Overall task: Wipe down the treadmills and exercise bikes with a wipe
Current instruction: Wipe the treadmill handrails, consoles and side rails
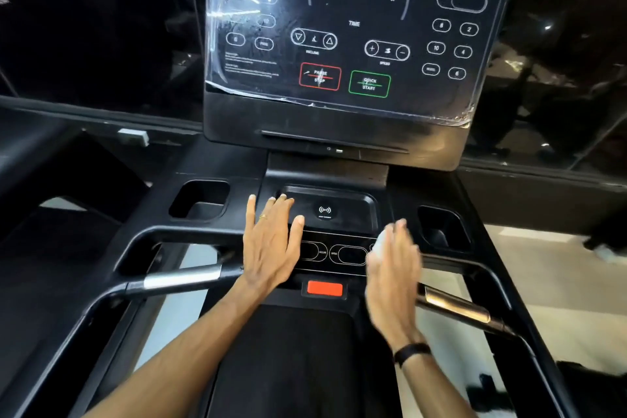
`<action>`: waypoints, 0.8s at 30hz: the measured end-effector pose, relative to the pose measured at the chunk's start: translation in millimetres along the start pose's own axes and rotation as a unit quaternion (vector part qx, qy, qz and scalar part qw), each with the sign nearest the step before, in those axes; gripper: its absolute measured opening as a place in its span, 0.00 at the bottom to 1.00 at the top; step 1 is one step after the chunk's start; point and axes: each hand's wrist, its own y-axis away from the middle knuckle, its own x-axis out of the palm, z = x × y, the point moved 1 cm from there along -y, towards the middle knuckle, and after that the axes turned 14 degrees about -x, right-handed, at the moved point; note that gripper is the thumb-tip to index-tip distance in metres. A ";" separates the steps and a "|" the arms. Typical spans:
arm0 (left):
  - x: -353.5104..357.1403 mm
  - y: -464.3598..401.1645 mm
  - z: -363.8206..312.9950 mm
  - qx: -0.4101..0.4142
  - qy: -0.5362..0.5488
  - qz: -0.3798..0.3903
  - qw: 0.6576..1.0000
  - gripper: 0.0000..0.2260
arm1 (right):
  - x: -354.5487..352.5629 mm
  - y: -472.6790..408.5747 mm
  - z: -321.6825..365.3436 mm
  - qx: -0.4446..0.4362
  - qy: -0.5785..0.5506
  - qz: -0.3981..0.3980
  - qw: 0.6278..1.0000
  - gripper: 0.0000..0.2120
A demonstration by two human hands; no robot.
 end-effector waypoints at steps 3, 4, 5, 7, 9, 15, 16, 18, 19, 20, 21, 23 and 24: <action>1.5 -8.1 4.5 0.020 0.017 0.002 1.000 0.21 | 17.9 18.2 28.5 -0.031 0.020 0.126 0.991 0.35; 0.1 -10.6 7.3 0.022 0.024 -0.001 0.999 0.21 | 17.0 13.3 37.5 -0.042 0.012 0.153 0.987 0.38; -1.7 -13.2 10.6 0.025 0.029 -0.005 0.999 0.21 | 15.7 6.5 46.1 -0.059 0.000 0.181 0.982 0.40; -5.1 -20.6 17.8 0.031 0.042 -0.009 0.999 0.21 | 16.9 -8.8 65.8 -0.097 -0.011 0.220 0.971 0.44; -9.2 -26.2 24.5 0.025 0.058 -0.011 0.998 0.20 | 26.8 -19.4 87.3 -0.124 0.001 0.241 0.963 0.47; -21.1 -32.4 58.7 -0.030 0.076 -0.025 0.996 0.18 | 55.2 -30.2 130.0 -0.183 0.055 0.253 0.948 0.45; -22.8 -32.6 64.6 -0.035 0.074 -0.026 0.996 0.19 | 56.2 -33.1 134.1 -0.200 0.061 0.255 0.944 0.45; -23.6 -32.0 73.2 -0.042 0.064 -0.025 0.997 0.19 | 55.7 -38.6 139.5 -0.235 0.072 0.248 0.937 0.42; -23.6 -31.7 76.1 -0.046 0.061 -0.023 0.997 0.19 | 55.3 -41.1 141.5 -0.251 0.071 0.243 0.934 0.40; -23.9 -31.4 77.8 -0.049 0.060 -0.020 0.997 0.20 | 55.6 -43.2 142.6 -0.263 0.066 0.234 0.934 0.37; -25.1 -32.1 79.7 -0.051 0.057 -0.019 0.997 0.20 | 55.9 -47.1 144.7 -0.273 0.060 0.221 0.934 0.34; -26.0 -32.7 81.9 -0.052 0.050 -0.016 0.997 0.21 | 55.7 -55.4 147.2 -0.270 0.040 0.200 0.941 0.27; -26.6 -33.7 83.4 -0.053 0.048 -0.013 0.997 0.21 | 56.9 -60.8 147.8 -0.265 0.027 0.188 0.945 0.21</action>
